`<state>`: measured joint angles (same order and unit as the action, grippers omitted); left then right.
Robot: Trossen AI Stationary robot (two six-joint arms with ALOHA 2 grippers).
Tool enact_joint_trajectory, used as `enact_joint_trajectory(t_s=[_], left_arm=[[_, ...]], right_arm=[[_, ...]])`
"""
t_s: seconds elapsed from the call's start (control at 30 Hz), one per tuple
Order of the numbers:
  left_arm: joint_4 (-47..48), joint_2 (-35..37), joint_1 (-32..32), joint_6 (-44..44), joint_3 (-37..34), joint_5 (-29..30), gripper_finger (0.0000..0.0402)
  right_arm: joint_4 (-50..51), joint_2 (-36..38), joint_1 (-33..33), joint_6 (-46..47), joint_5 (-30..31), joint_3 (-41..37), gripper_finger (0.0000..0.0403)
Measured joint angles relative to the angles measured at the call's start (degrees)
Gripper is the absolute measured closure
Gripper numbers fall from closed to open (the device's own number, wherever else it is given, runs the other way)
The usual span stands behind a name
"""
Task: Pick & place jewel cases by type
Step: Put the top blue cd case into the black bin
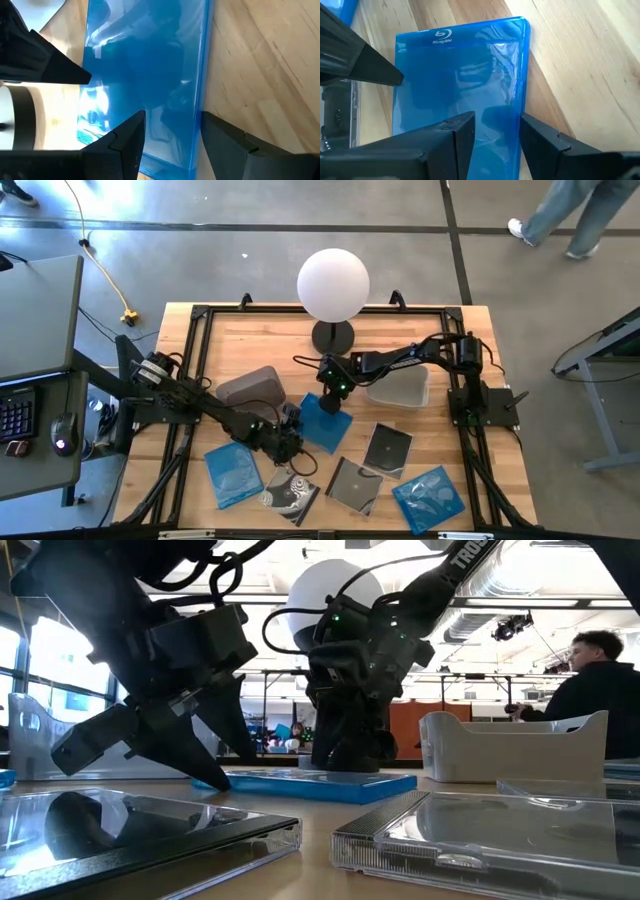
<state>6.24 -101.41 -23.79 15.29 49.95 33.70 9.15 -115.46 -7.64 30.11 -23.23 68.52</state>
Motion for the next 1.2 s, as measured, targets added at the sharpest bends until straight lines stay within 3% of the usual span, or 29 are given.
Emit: enact_joint_trajectory(t_s=[0.3,0.67,1.2], left_arm=[[2.7,0.0,0.0,2.2,3.5,1.3,0.0220],[13.9,0.0,0.1,2.0,10.2,3.5,0.0220],[16.4,0.0,-0.7,2.3,10.5,6.9,0.0220]], right_arm=[[-0.2,3.6,-0.5,-0.6,0.7,-0.1,0.0265],[-0.9,7.7,-0.7,-3.4,3.0,0.1,0.0265],[-6.5,7.7,-0.5,-3.6,3.4,0.1,0.0265]])
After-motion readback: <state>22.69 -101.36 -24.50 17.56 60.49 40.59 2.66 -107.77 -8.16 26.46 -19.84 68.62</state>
